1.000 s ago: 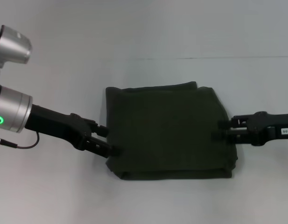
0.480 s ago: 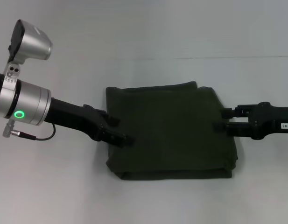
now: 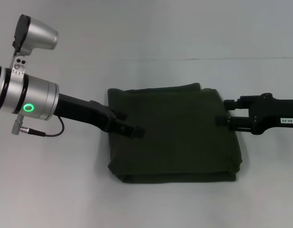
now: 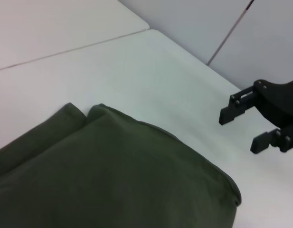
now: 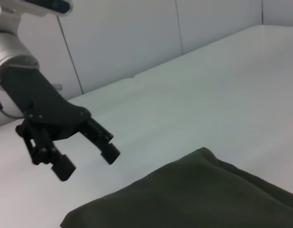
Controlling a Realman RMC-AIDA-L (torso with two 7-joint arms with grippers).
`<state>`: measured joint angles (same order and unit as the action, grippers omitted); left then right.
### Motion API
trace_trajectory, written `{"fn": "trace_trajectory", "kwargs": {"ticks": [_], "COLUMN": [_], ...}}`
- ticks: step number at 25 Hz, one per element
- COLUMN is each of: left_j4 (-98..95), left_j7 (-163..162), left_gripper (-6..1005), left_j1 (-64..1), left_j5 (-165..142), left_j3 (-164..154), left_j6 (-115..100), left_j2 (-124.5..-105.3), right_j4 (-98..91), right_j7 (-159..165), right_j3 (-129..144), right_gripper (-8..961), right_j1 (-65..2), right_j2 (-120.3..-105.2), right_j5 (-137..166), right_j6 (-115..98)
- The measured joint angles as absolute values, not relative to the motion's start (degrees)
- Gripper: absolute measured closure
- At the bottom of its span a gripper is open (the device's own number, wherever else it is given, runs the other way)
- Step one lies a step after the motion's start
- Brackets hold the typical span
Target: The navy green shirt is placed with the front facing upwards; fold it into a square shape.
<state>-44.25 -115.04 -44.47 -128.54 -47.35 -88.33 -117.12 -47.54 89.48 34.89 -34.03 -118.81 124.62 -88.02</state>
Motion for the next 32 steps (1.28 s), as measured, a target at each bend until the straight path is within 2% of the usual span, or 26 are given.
{"fn": "trace_trajectory", "kwargs": {"ticks": [14, 32], "left_j4": [-43.66, -43.84], "left_j7": [-116.98, -111.15], "left_gripper": [52, 51], "left_j1": [-44.35, -44.63], "left_j5": [-128.42, -126.24], "left_j3": [-46.75, -46.67], "left_j6": [-85.58, -91.34], "left_j2": [-117.43, -117.37], "right_j4": [-46.75, -47.03], "right_j7": [89.59, 89.29], "right_j3": [36.98, 37.09], "right_gripper": [340, 340], "right_j1": [-33.78, -33.93], "right_j2": [-119.4, -119.44], "right_j5": [123.61, 123.55], "right_j6": [-87.4, -87.95]}}
